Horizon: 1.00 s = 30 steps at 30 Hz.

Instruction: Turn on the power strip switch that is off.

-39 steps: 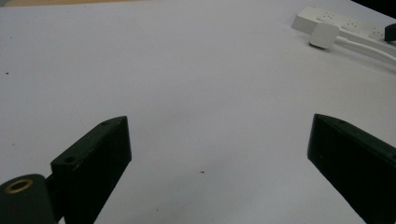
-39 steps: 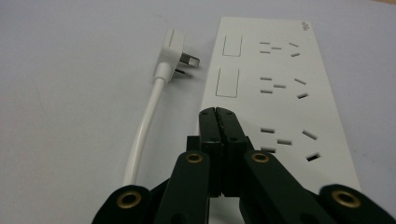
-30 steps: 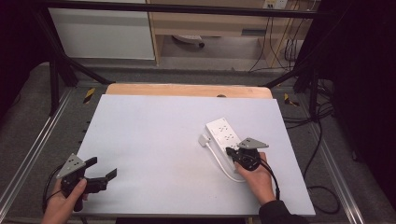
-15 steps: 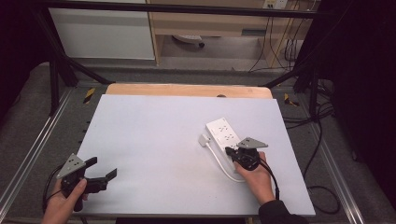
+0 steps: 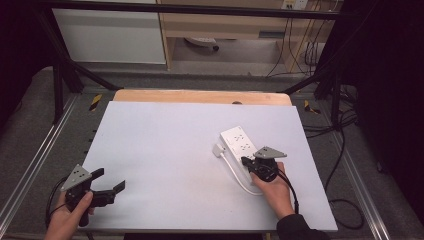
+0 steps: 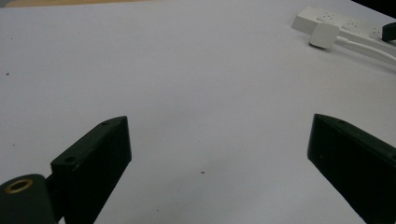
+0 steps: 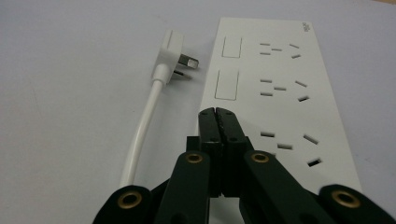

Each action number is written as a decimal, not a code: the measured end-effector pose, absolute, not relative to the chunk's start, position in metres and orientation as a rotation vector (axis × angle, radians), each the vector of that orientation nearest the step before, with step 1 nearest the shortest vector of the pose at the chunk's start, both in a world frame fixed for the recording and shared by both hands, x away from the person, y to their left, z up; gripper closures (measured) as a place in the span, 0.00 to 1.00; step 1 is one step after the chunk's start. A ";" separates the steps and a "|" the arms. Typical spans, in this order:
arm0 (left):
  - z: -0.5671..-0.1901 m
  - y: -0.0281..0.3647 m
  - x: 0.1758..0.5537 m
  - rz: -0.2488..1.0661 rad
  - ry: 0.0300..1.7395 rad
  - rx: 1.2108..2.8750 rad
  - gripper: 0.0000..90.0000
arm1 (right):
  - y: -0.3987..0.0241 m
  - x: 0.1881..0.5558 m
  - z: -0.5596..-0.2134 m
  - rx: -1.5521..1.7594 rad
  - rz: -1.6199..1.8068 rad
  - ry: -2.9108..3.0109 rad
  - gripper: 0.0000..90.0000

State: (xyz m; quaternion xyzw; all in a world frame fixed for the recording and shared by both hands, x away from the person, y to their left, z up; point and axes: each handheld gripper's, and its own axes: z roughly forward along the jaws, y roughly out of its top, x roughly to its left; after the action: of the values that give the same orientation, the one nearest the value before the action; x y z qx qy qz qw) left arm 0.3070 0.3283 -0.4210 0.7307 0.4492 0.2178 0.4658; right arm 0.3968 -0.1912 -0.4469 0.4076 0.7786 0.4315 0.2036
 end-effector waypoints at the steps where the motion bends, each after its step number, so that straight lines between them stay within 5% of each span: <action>1: -0.421 0.328 0.307 0.535 1.103 1.793 0.07 | -0.191 0.397 -0.447 1.149 1.208 2.171 1.00; 30: -0.421 0.329 0.307 0.535 1.102 1.793 0.07 | -0.195 0.394 -0.433 1.125 1.340 2.090 0.92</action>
State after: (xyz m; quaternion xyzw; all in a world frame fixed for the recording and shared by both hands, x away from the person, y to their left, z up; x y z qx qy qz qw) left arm 0.3069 0.3286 -0.4210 0.7306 0.4490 0.2178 0.4661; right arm 0.3943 -0.1946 -0.4333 0.4038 0.7504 0.4809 0.2065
